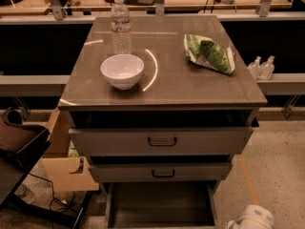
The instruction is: Close bottom drawer
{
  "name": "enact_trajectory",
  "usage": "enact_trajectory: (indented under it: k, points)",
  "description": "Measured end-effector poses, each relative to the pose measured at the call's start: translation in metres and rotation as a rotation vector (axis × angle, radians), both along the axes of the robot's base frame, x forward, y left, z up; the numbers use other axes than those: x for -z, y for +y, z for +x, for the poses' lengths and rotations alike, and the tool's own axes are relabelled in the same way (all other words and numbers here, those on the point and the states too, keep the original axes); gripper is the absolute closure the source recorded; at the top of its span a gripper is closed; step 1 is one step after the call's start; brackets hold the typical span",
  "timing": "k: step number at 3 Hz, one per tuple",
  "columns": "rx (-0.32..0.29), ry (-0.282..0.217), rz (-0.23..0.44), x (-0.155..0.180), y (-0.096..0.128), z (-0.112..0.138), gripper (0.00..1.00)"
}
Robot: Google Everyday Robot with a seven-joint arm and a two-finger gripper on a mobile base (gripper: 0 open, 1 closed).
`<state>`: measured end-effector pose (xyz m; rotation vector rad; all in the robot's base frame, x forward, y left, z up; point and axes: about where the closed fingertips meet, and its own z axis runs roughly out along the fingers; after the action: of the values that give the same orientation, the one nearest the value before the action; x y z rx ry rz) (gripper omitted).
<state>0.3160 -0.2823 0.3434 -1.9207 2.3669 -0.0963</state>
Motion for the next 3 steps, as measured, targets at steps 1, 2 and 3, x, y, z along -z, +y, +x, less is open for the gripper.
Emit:
enact_trajectory:
  k: [1,2,3]
  points:
    - [-0.007,0.011,-0.039,0.043,0.024,-0.011,0.72]
    - [-0.057,-0.015,-0.080,0.064,0.033,-0.009,0.96]
    - [-0.069,-0.022,-0.087,0.065,0.032,-0.008,1.00]
